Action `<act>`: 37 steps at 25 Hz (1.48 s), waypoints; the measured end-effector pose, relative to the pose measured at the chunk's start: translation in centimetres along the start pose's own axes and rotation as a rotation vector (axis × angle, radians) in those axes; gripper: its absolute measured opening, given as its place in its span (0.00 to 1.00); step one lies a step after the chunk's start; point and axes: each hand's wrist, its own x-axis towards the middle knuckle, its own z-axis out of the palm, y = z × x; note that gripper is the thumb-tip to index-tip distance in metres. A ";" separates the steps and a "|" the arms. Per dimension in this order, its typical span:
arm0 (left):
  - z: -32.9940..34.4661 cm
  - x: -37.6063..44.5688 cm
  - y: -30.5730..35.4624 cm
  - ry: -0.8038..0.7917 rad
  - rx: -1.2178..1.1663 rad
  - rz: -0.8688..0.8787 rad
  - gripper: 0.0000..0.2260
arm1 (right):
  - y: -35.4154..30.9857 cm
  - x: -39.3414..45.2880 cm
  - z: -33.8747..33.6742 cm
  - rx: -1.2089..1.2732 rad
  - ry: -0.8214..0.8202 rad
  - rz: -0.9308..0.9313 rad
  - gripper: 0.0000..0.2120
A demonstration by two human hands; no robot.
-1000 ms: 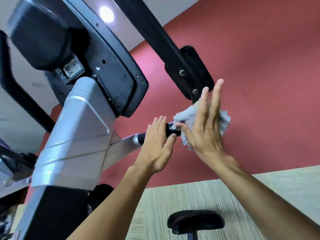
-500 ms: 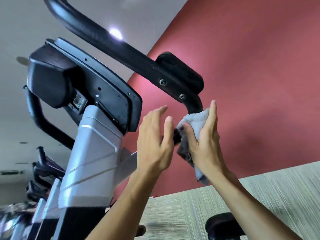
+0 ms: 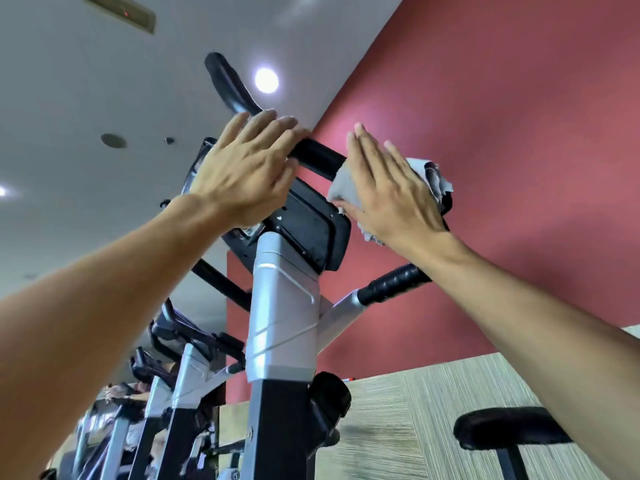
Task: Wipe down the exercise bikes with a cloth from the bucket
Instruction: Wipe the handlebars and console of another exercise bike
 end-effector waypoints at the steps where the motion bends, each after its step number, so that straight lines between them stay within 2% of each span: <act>1: -0.3 0.4 -0.3 -0.034 0.007 0.019 0.25 | 0.6 -1.0 -0.3 -0.006 -0.014 0.000 0.40; 4: -1.0 2.3 -1.7 -0.070 -0.011 0.050 0.26 | 1.9 -2.8 -0.7 0.045 -0.086 0.070 0.40; 9: -0.1 4.0 -5.1 -0.056 -0.098 0.141 0.21 | 0.5 2.5 -2.6 0.497 -0.208 0.195 0.38; 12: -1.5 5.5 -7.9 -0.150 -0.116 0.117 0.23 | 0.4 8.4 -3.3 0.821 -0.496 0.317 0.39; 15: -3.0 7.8 -11.3 -0.260 -0.138 0.148 0.21 | 1.6 13.2 -2.0 0.987 -0.721 0.433 0.39; 17: -3.6 8.8 -12.6 -0.352 -0.210 0.225 0.19 | 1.9 15.2 -1.2 1.123 -0.869 0.411 0.37; 20: -3.3 11.0 -13.0 -0.475 -0.284 0.257 0.16 | 1.8 16.0 -0.4 1.261 -0.977 0.299 0.29; 22: -3.2 12.2 -13.3 -0.574 -0.295 0.265 0.16 | 1.5 16.4 -0.9 1.271 -1.053 0.347 0.29; 24: -3.2 12.6 -13.6 -0.663 -0.299 0.275 0.19 | 0.7 17.0 -1.1 1.264 -1.064 0.388 0.30; 26: -3.2 12.8 -13.6 -0.703 -0.298 0.290 0.21 | -0.5 17.9 -0.6 1.290 -1.035 0.366 0.26; 28: -3.2 12.7 -13.6 -0.704 -0.309 0.281 0.20 | -1.2 18.6 -0.1 1.339 -1.032 0.348 0.24; 31: -3.3 12.6 -13.3 -0.694 -0.309 0.247 0.18 | 0.9 16.2 -0.5 1.359 -1.081 0.339 0.28; 34: -3.3 13.0 -12.8 -0.728 -0.330 0.217 0.18 | 3.3 14.5 -1.1 1.340 -1.192 0.343 0.28; 37: -3.0 13.4 -12.8 -0.733 -0.332 0.193 0.17 | 2.5 15.8 0.3 1.387 -1.161 0.256 0.29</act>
